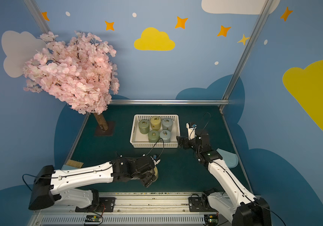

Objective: Take the tea canister out of the basket
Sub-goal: Place the tea canister at the center of the board.

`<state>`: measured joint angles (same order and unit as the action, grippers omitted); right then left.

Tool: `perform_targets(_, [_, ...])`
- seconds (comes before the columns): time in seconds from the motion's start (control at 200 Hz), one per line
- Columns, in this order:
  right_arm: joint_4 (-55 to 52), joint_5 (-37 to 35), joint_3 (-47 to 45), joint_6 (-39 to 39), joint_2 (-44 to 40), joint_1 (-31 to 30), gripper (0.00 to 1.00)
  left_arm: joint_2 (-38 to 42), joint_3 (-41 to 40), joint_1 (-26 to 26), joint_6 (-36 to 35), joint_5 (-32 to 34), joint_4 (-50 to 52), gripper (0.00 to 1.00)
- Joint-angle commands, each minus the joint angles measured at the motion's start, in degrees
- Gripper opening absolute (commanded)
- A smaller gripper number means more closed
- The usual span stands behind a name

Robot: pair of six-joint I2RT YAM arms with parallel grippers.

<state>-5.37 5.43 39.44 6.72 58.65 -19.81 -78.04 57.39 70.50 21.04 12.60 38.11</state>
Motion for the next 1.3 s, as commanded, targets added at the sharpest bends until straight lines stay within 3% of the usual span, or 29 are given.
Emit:
perform_targets(0.0, [0.36,-0.51,0.42,0.05,-0.11,0.03,0.98,-0.11,0.07,1.18,2.59,1.42,-3.54,0.54])
perform_targets(0.811, [0.32,-0.60,0.46,0.09,-0.04,0.03,0.98,-4.09,-3.32,4.81,6.47,1.95,-7.77,0.54])
perform_targets(1.201, [0.36,-0.60,0.46,0.04,-0.11,0.03,0.98,-5.64,-3.48,4.82,7.35,1.35,-8.23,0.68])
perform_targets(1.296, [0.31,-0.60,0.46,0.09,-0.03,0.00,0.98,-5.75,-3.42,4.82,7.61,1.21,-8.14,0.79])
